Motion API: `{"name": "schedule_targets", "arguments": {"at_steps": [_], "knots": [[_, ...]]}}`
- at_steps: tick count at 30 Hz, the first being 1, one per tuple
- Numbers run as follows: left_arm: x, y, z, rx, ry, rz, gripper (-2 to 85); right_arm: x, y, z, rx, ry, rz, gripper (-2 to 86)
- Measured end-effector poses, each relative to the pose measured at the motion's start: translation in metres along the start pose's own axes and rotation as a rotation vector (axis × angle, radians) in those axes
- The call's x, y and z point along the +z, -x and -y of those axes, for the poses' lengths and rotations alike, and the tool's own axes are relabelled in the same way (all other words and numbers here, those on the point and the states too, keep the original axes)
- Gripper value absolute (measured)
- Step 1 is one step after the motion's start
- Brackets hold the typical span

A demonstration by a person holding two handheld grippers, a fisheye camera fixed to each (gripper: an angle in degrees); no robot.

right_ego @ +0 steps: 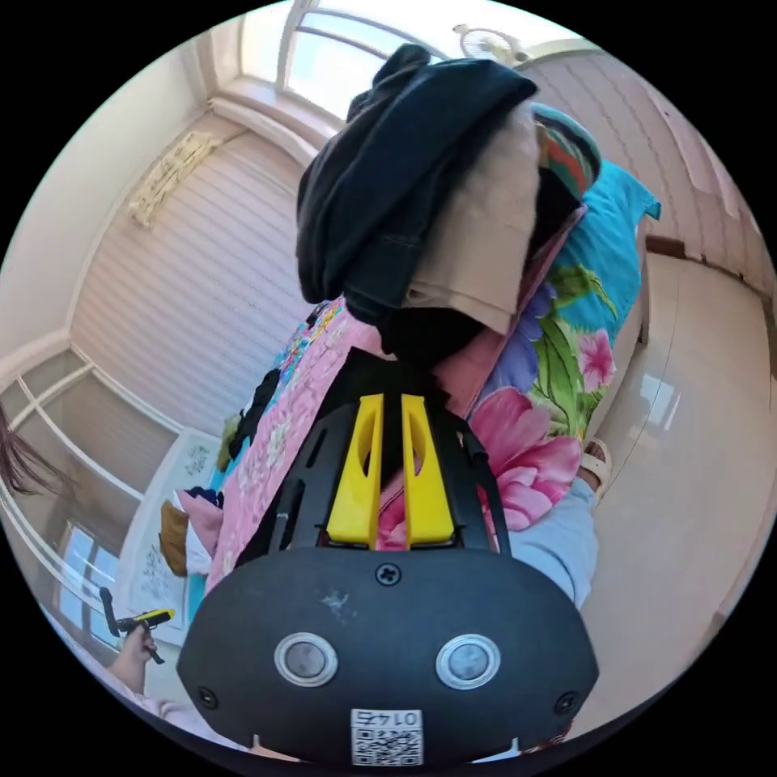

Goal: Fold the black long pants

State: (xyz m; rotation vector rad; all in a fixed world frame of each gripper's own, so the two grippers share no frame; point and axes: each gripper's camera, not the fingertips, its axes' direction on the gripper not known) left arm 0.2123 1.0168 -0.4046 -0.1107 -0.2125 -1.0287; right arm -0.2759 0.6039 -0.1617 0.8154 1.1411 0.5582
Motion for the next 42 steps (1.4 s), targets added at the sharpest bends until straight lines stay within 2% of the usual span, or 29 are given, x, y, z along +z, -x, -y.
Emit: {"name": "schedule_targets", "arguments": {"at_steps": [3,6,8,11,15,17,19,23,26,28,31,34,36,39,42], "knots": [[0.021,0.065,-0.05,-0.152,-0.026,0.008,6.1,0.024,0.112,-0.004,-0.317,0.141,0.021,3.0],[0.049,0.119,-0.074,-0.265,-0.059,0.046,7.4,0.087,0.241,-0.029,-0.662,0.471,0.153,3.4],[0.071,0.15,-0.081,-0.326,-0.065,-0.002,8.2,0.144,0.336,-0.071,-0.918,0.753,0.221,5.4],[0.114,0.188,-0.083,-0.39,-0.025,-0.139,10.6,0.19,0.433,-0.127,-1.189,0.837,0.165,7.2],[0.16,0.212,-0.087,-0.393,0.018,-0.212,9.1,0.24,0.506,-0.178,-1.359,0.894,0.09,6.4],[0.163,0.215,-0.089,-0.352,0.01,-0.199,5.7,0.277,0.527,-0.206,-1.428,1.012,-0.032,3.5],[0.16,0.219,-0.092,-0.329,-0.032,-0.181,0.4,0.284,0.545,-0.208,-1.43,1.022,-0.01,1.4],[0.155,0.228,-0.083,-0.284,-0.077,-0.169,-0.8,0.279,0.592,-0.2,-1.496,0.964,0.016,-0.3],[0.163,0.228,-0.078,-0.305,-0.063,-0.161,-0.9,0.292,0.611,-0.201,-1.474,1.007,0.012,0.3],[0.151,0.219,-0.079,-0.286,-0.113,-0.175,-1.0,0.304,0.613,-0.21,-1.497,1.058,-0.048,2.1],[0.123,0.162,-0.076,-0.072,-0.161,-0.2,-1.0,0.295,0.622,-0.204,-1.48,1.005,-0.068,3.9],[0.107,0.068,-0.076,0.192,-0.177,-0.34,-1.0,0.265,0.63,-0.191,-1.47,0.882,-0.019,1.0],[0.104,-0.013,-0.071,0.325,-0.196,-0.502,-1.0,0.253,0.636,-0.198,-1.487,0.893,0.05,0.0],[0.116,-0.087,-0.055,0.336,-0.188,-0.534,-1.0,0.256,0.641,-0.231,-1.554,1.007,0.07,-0.7],[0.15,-0.133,-0.043,0.352,-0.092,-0.507,-1.0,0.275,0.631,-0.256,-1.599,0.996,-0.077,-0.7]]}}
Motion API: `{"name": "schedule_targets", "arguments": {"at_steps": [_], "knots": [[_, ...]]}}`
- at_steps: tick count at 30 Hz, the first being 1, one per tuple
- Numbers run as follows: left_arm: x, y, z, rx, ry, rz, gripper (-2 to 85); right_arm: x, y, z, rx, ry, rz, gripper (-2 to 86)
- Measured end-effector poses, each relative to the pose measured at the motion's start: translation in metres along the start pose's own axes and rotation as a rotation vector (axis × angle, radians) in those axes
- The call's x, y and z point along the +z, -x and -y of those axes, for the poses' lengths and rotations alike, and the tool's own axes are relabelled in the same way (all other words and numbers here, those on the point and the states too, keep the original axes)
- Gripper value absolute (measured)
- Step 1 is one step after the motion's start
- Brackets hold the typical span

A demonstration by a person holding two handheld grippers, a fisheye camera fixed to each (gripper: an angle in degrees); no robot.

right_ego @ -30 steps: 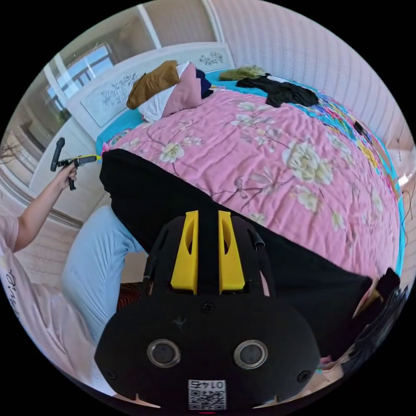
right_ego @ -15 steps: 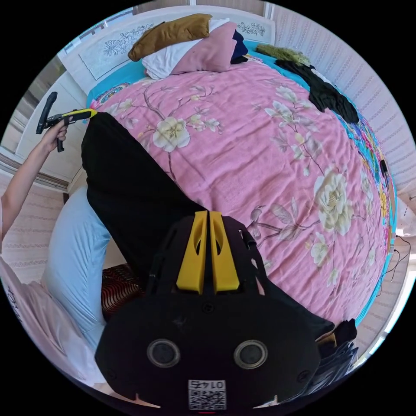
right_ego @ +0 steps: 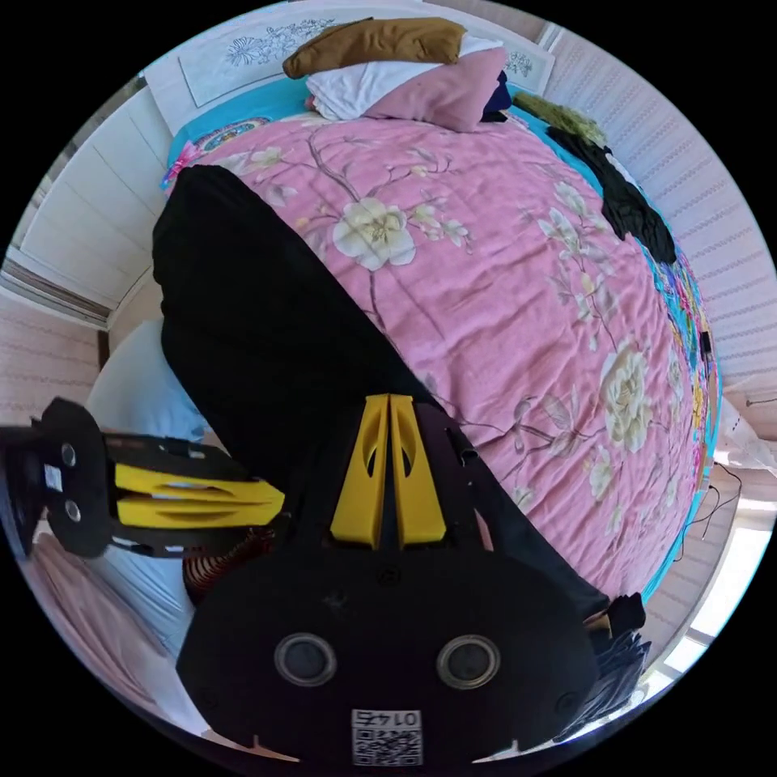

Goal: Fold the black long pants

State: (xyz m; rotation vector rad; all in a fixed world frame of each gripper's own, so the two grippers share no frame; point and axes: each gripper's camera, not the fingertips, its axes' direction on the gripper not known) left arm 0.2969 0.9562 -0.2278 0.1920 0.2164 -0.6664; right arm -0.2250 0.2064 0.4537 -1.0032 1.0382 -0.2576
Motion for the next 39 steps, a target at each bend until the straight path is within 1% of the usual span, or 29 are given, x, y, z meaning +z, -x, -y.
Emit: {"name": "schedule_targets", "arguments": {"at_steps": [1,2,4,5,7,9,11,12,15,18,20,21,22,23,24,26,27,29,30,32,34,35,37,39], "knots": [[0.001,-0.003,0.0,0.022,-0.043,0.015,-1.0,0.017,0.001,0.0,0.016,0.039,0.018,-0.6],[0.001,-0.007,0.003,0.041,-0.04,0.023,-1.0,0.022,0.001,-0.006,0.037,-0.009,-0.001,-0.6],[-0.001,-0.01,0.014,0.033,0.003,-0.007,-1.0,0.026,0.004,-0.014,0.021,-0.014,-0.032,-0.6],[-0.005,-0.015,0.021,0.059,0.027,-0.033,-1.0,0.025,0.004,-0.017,-0.002,0.02,-0.031,-0.7],[-0.01,-0.024,0.029,0.081,0.015,-0.005,-1.0,0.016,0.0,-0.022,-0.026,0.053,0.008,-0.7],[0.008,-0.034,0.037,0.085,0.05,0.048,-1.0,0.009,-0.005,-0.033,-0.007,-0.001,0.044,-0.6],[0.011,-0.037,0.041,0.063,-0.01,0.039,-1.0,0.043,-0.009,-0.046,0.015,0.081,0.055,-0.5],[0.012,-0.039,0.048,0.047,0.001,0.022,-1.0,0.045,-0.011,-0.052,0.035,0.042,0.058,-0.5],[0.006,-0.051,0.066,0.048,0.035,0.001,-1.0,0.05,-0.027,-0.087,0.112,0.016,0.144,-0.5],[-0.011,-0.067,0.08,0.057,0.005,-0.036,-1.0,0.039,-0.048,-0.157,0.226,-0.188,0.255,-0.6],[-0.018,-0.077,0.091,0.081,-0.003,-0.062,-1.0,0.021,-0.069,-0.249,0.408,-0.453,0.344,-0.3],[-0.02,-0.086,0.102,0.101,-0.006,-0.065,-0.9,0.018,-0.074,-0.277,0.463,-0.519,0.356,-0.3],[-0.021,-0.09,0.108,0.113,-0.012,-0.062,-0.9,0.015,-0.083,-0.334,0.593,-0.632,0.346,0.0],[-0.022,-0.099,0.122,0.135,-0.026,-0.056,-0.9,0.015,-0.091,-0.394,0.741,-0.726,0.305,0.2],[-0.021,-0.109,0.139,0.153,-0.028,-0.063,-0.8,0.017,-0.094,-0.425,0.819,-0.768,0.279,0.4],[-0.019,-0.125,0.168,0.188,-0.03,-0.082,-0.5,0.03,-0.1,-0.541,1.112,-0.909,0.151,1.4],[-0.018,-0.138,0.189,0.216,-0.035,-0.088,-0.2,0.034,-0.1,-0.567,1.177,-0.935,0.113,2.2],[-0.015,-0.159,0.224,0.262,-0.022,-0.102,1.2,0.048,-0.098,-0.651,1.352,-1.006,-0.03,6.0],[-0.013,-0.174,0.248,0.29,-0.015,-0.11,2.4,0.051,-0.097,-0.668,1.387,-1.008,-0.067,7.0],[-0.009,-0.196,0.284,0.339,-0.015,-0.115,3.9,0.066,-0.094,-0.727,1.529,-1.005,-0.162,10.5],[-0.003,-0.22,0.321,0.399,0.003,-0.088,4.8,0.082,-0.092,-0.762,1.61,-0.99,-0.186,12.5],[0.003,-0.236,0.345,0.433,0.012,-0.067,5.2,0.095,-0.092,-0.783,1.666,-0.993,-0.166,13.4],[0.013,-0.259,0.381,0.467,0.027,-0.071,5.8,0.11,-0.097,-0.808,1.707,-1.004,-0.111,14.3],[0.032,-0.288,0.426,0.502,0.072,-0.089,6.3,0.122,-0.104,-0.823,1.696,-0.998,-0.055,14.4]]}}
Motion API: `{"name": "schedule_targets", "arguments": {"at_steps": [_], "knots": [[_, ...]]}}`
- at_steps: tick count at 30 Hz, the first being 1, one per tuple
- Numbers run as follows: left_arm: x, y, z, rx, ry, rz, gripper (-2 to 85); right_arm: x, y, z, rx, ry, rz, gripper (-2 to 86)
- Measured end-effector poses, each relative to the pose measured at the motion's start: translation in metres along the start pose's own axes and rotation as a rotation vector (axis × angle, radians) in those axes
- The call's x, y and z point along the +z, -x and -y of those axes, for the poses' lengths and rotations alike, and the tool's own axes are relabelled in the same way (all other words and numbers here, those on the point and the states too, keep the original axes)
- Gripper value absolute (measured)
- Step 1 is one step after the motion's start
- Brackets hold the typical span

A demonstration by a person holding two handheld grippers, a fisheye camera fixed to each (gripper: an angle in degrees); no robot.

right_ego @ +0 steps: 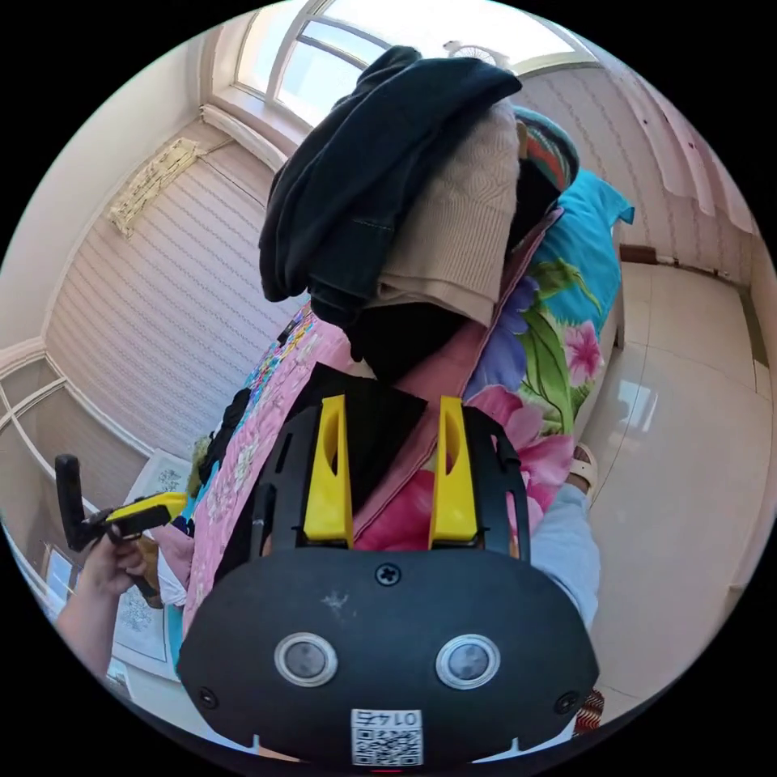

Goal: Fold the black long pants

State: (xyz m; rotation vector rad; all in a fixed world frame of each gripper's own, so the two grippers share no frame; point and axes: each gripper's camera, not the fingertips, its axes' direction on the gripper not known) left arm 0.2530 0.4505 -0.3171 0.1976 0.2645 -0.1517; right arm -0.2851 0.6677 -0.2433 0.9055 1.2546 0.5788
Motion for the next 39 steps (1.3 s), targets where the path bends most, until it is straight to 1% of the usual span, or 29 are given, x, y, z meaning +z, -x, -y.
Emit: {"name": "schedule_targets", "arguments": {"at_steps": [2,4,6,9,11,13,17,20,22,24,25,27,30,34,37,39], "knots": [[0.014,-0.004,0.036,0.026,0.026,-0.008,6.5,0.005,-0.014,0.003,-0.034,0.04,0.034,13.3],[0.029,-0.009,0.068,0.057,0.044,-0.004,6.8,0.004,-0.023,0.005,-0.058,0.057,0.018,11.6],[0.049,-0.018,0.107,0.111,0.063,0.026,7.4,0.0,-0.036,0.005,-0.053,0.049,0.023,9.4],[0.075,-0.024,0.145,0.15,0.099,0.068,9.1,0.004,-0.057,0.008,-0.015,0.112,0.042,6.6],[0.09,-0.023,0.162,0.136,0.143,0.067,10.3,0.004,-0.063,0.009,-0.048,0.15,0.055,2.8],[0.101,-0.021,0.175,0.111,0.166,0.051,10.9,-0.004,-0.069,0.008,-0.044,0.114,0.046,1.9],[0.119,-0.02,0.194,0.08,0.169,0.054,11.1,-0.015,-0.09,0.009,0.044,0.078,0.06,1.1],[0.14,-0.023,0.199,0.086,0.22,0.065,11.0,-0.018,-0.089,0.009,0.033,0.083,0.049,0.9],[0.154,-0.028,0.196,0.101,0.263,0.087,10.2,-0.02,-0.089,0.008,0.037,0.084,0.059,0.8],[0.159,-0.033,0.188,0.128,0.251,0.047,5.1,-0.022,-0.087,0.007,0.042,0.081,0.073,0.8],[0.159,-0.034,0.185,0.127,0.253,0.023,4.1,-0.024,-0.083,0.006,0.039,0.081,0.073,0.8],[0.157,-0.038,0.174,0.128,0.236,0.058,1.4,-0.026,-0.074,0.004,0.016,0.072,0.062,0.8],[0.142,-0.037,0.152,0.111,0.192,0.079,0.1,-0.035,-0.046,0.0,-0.087,0.046,0.039,0.8],[0.102,-0.027,0.111,0.053,0.091,0.049,-0.4,-0.056,-0.004,-0.007,-0.229,-0.029,0.21,0.8],[0.059,-0.015,0.063,0.008,0.011,0.058,-0.5,-0.065,0.044,-0.018,-0.372,0.013,0.38,0.8],[0.022,-0.003,0.013,-0.038,-0.058,0.072,-0.5,-0.076,0.083,-0.029,-0.482,0.028,0.44,0.8]]}}
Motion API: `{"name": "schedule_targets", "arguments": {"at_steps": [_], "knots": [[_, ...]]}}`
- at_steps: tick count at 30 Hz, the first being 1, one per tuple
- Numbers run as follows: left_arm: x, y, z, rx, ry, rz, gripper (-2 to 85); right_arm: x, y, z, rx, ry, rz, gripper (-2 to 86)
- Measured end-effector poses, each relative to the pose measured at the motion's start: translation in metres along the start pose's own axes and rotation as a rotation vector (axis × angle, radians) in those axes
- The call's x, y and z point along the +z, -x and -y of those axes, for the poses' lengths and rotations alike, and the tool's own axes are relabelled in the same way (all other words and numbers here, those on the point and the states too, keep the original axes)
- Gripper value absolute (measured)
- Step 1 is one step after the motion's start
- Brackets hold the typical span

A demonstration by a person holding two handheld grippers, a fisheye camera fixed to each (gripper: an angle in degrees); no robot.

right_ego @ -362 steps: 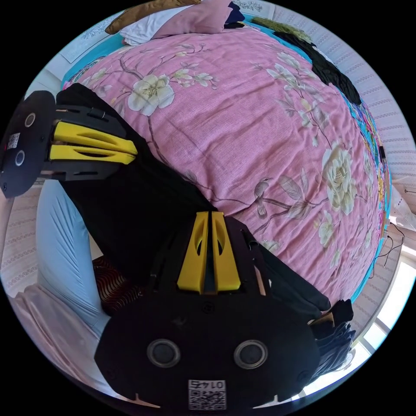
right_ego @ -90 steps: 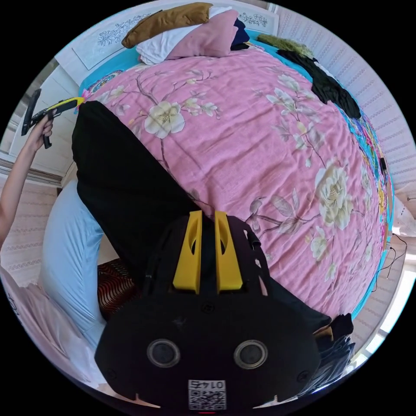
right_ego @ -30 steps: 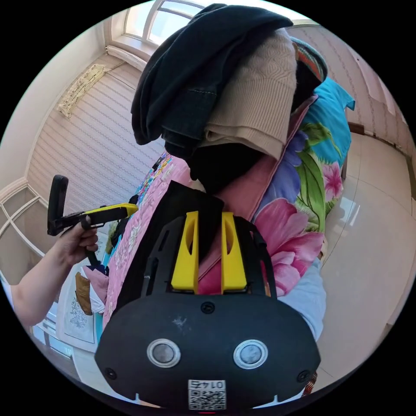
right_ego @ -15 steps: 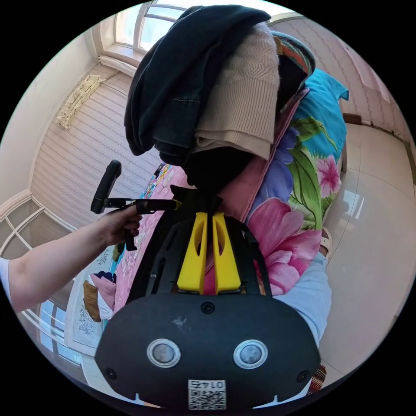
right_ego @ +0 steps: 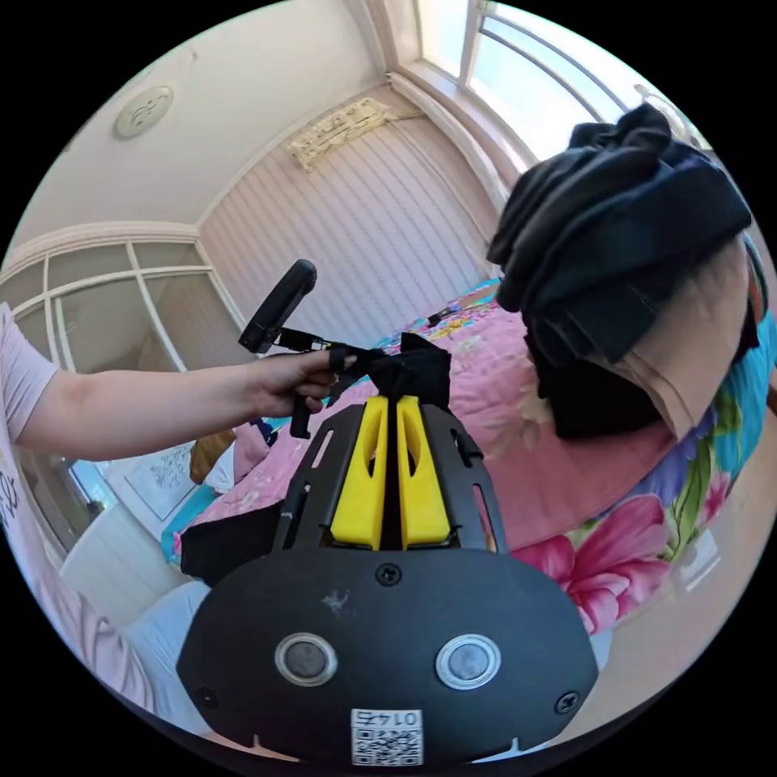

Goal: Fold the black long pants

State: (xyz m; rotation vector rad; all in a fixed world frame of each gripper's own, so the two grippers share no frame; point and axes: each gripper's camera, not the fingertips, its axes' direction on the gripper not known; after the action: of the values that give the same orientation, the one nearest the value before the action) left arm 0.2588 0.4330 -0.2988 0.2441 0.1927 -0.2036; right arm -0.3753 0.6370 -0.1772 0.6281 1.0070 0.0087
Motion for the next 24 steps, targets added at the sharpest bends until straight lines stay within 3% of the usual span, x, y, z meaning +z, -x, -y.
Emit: {"name": "schedule_targets", "arguments": {"at_steps": [9,17,24], "knots": [[-0.133,0.091,-0.263,-0.317,-0.222,0.044,-0.5,0.052,0.231,0.031,-0.335,0.128,0.391,0.9],[-0.201,0.147,-0.546,-0.618,-0.323,0.175,0.5,0.166,0.505,-0.011,-0.668,0.446,0.742,1.2],[-0.167,0.167,-0.818,-1.107,-0.262,0.21,2.5,0.268,0.664,-0.116,-0.914,0.875,0.671,3.8]]}}
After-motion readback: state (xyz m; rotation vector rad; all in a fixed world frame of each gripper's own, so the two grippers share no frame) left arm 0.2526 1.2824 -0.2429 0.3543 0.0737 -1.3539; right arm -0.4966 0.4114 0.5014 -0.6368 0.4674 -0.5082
